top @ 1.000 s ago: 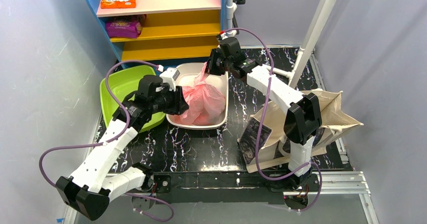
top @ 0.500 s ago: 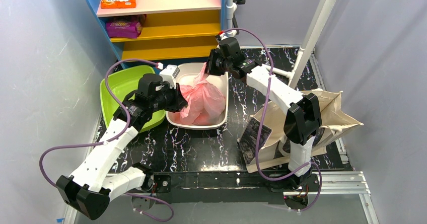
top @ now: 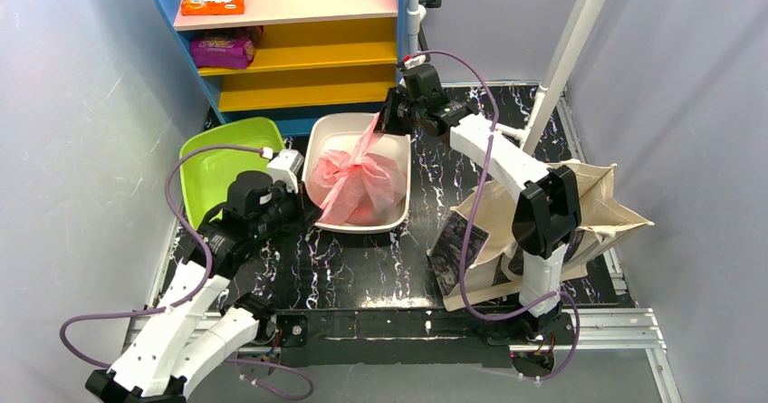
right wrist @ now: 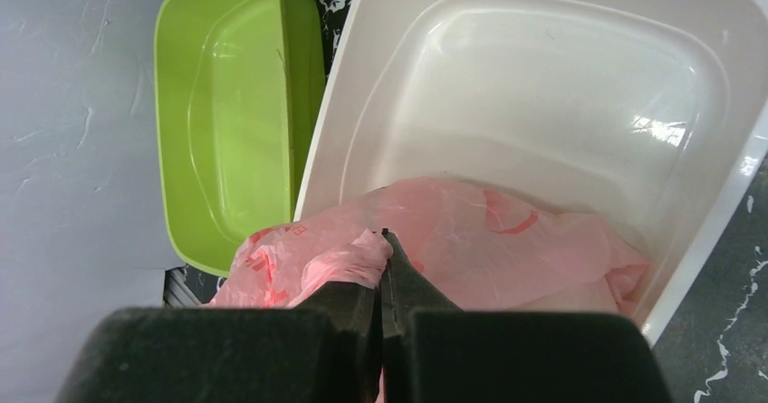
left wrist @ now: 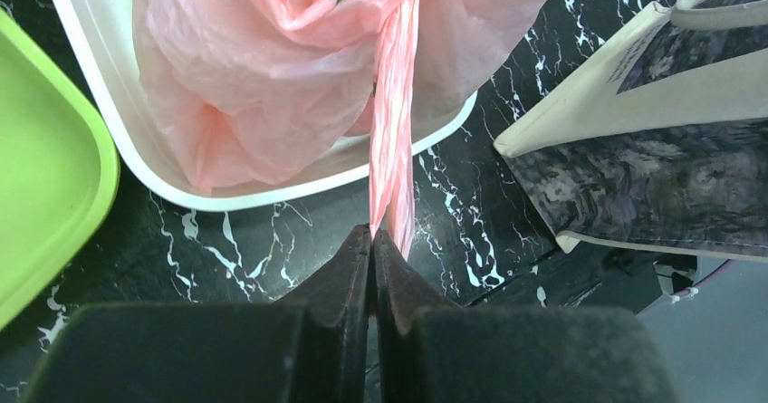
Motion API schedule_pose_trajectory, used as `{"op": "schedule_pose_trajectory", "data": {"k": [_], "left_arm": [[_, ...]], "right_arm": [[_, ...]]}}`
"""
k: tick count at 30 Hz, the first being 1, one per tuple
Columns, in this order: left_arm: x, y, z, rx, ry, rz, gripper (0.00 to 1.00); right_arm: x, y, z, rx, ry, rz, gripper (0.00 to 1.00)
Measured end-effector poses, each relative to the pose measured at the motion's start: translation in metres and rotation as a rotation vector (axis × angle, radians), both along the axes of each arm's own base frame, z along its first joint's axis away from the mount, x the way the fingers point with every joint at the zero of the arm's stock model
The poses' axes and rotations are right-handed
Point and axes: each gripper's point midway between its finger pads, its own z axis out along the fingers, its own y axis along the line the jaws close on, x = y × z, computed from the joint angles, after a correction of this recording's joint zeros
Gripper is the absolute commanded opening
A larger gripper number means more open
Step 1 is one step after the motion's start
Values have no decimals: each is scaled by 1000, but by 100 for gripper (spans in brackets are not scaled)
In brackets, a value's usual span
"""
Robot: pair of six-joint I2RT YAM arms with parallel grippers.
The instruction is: Place the food into the grocery bag and tie it
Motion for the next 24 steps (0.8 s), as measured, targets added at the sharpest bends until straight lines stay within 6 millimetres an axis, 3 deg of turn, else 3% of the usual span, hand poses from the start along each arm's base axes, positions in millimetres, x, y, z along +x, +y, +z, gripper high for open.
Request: {"op": "schedule_pose_trajectory", "data": {"k": [5,10,15,19,22,24], "left_arm": [[-7,6,-9,-42,6,57,0],[-10,13,-4,-89,-31,122,0],[-10,17,-8,-93,-18,155,0],[-10,17,-13,-69,3,152,29],[-14,21,-19,-9,46,136,50],[-13,22,-13,19,51,123,56]], "right_arm": [[-1,4,-14,18,64,29,1],[-4,6,-33,31,140,55,1],[-6,8,-38,47,168,80,1],[-4,9,-35,73,150,112,1],[14,-3,-31,73,94,90,1],[25,-12,-29,70,65,74,1]]}}
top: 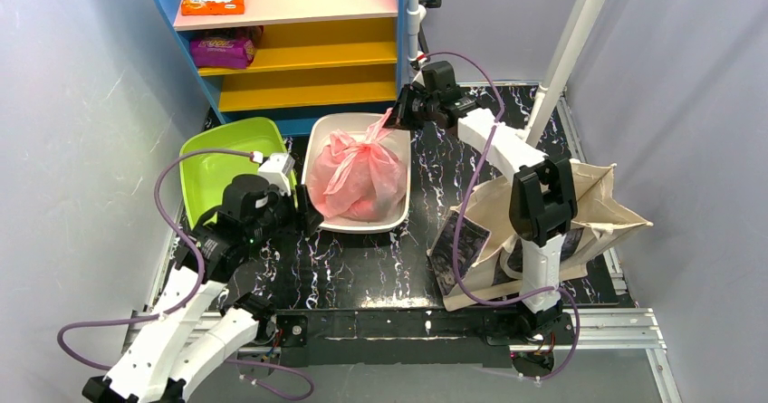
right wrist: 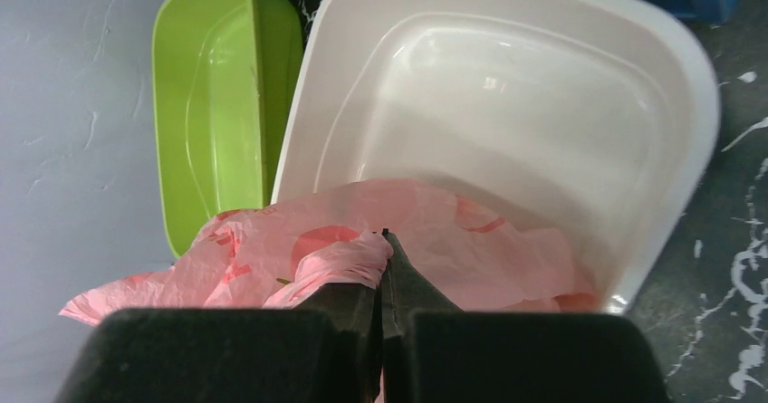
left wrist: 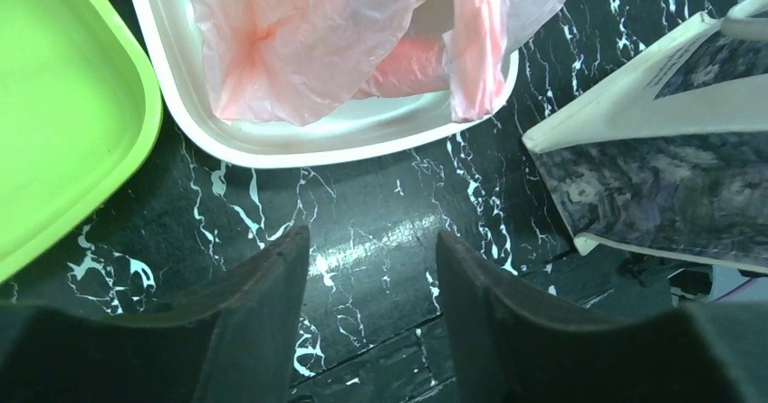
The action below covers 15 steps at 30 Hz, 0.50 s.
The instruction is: Place the food into the grocery bag and tie it
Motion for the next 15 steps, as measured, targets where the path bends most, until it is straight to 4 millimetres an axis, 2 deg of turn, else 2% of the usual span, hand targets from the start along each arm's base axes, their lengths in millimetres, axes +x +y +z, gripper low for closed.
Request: {"op": "schedule_pose_trajectory", "data": {"k": [3,7,11,15], "left_arm": [[9,-3,17,23,-21,-23,59],[25,-10,37,45,-55,-54,59],[41,-20,48,53,-73,-79,54],[58,-31,50,52,-76,-99,48]], "right_arm": [[7,-7,-1,-7,-17,-13,1],[-3,2,-7,-16,-18,17,1],[-14,12,-11,-21,-13,46,1],[-21,17,-10,-21,-13,63,1]]}}
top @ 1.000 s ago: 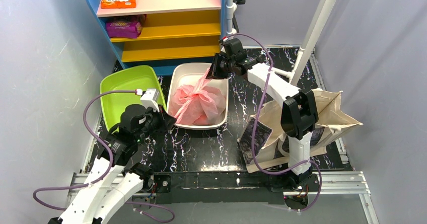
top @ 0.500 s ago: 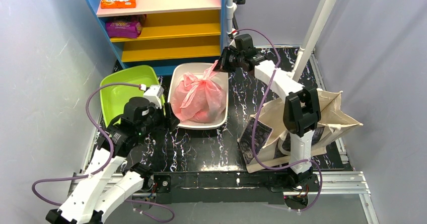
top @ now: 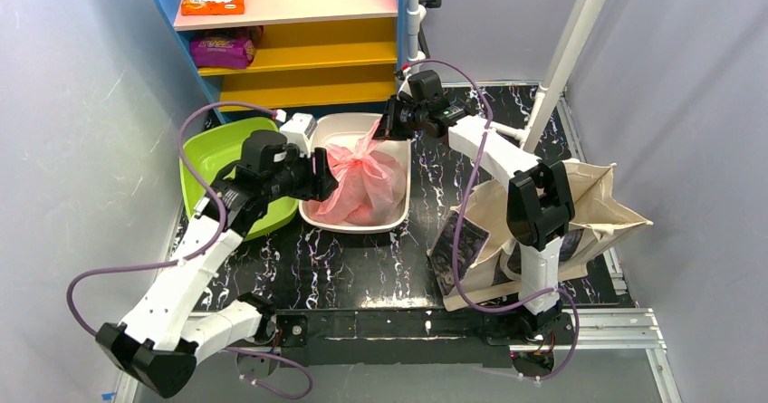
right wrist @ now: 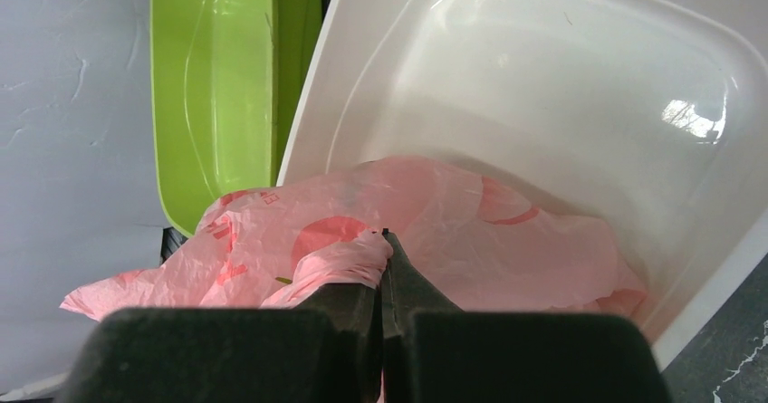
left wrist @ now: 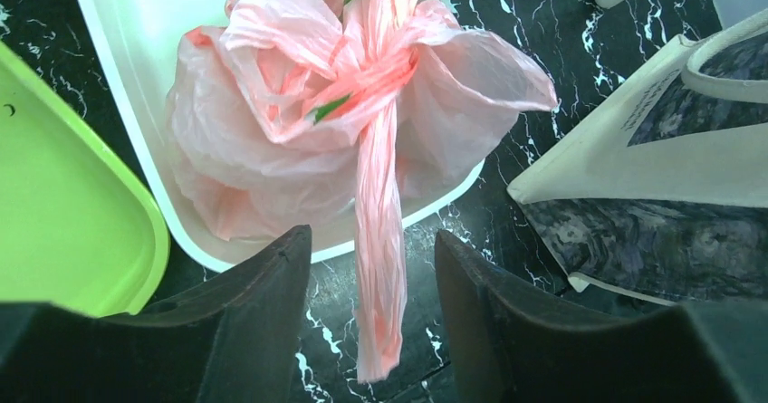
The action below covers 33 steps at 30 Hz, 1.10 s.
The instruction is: Place the food into the grocery bag and tie it
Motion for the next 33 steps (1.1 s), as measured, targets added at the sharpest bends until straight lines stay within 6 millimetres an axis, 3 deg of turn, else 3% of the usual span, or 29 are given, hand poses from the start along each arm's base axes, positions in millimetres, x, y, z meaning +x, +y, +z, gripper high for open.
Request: {"op": "schedule_pose_trajectory", "data": {"k": [10,19,22,27,31,33], "left_arm": [[18,-13,-21,19,50,-24,31],[12,-15,-40,17,97,-34,36],[7,-16,-44,6,112,-41,34],[-1,-14,-47,-9,113,-42,21],[-4,-16,-51,-23,125,-47,0],[-5,-17,-52,-29,131,-52,0]], "right_arm": [[-4,-3,15,12,-30,4,1],[-4,-3,15,7,-37,9,1],[-4,-3,15,6,-37,9,1],[-4,-3,14,5,-35,9,1],[-5,-3,14,4,-34,9,1],[-5,-3,14,4,-34,9,1]]}}
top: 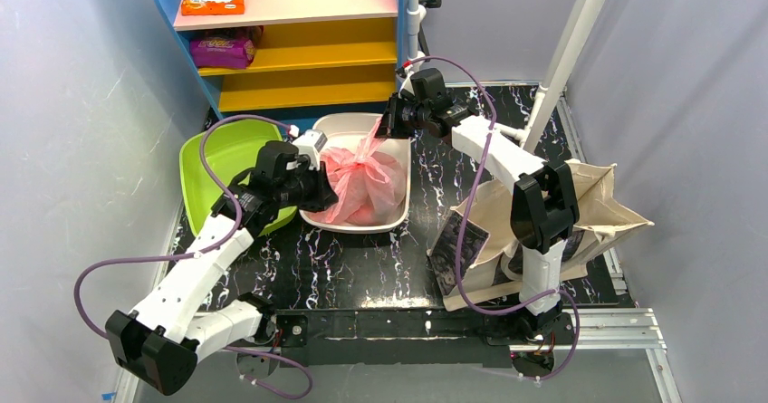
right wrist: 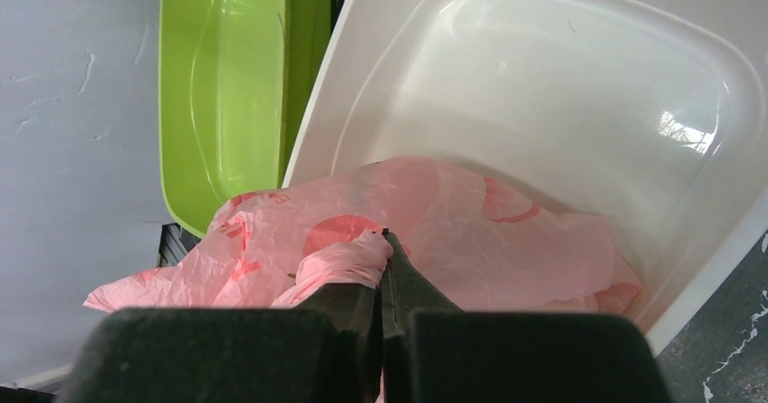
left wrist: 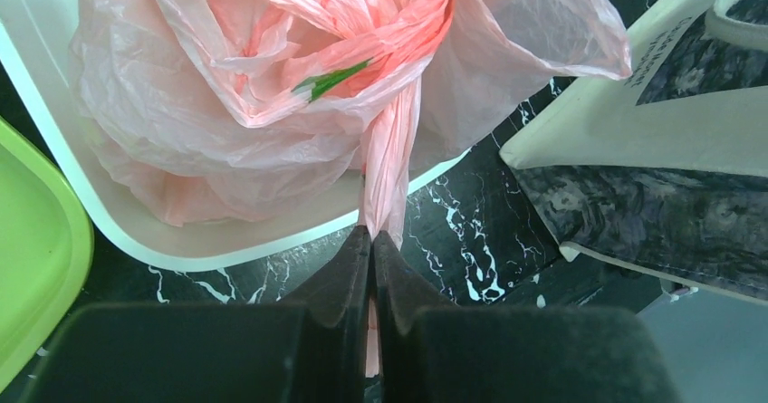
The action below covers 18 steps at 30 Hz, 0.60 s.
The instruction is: Place the food into the grocery bag and tie it
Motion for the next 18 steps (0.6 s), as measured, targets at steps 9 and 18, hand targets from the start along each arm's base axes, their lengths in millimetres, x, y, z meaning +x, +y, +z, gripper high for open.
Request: {"op": "schedule_pose_trajectory", "data": {"k": [9,18], "left_arm": [[-11,4,11,-23,-31,-4,0],[-44,25,17,-73,-92,43,0]], "right_arm": [[-1,-3,-1,-10,22,-14,1],[-14,-1,4,21,128,-10,1]]}}
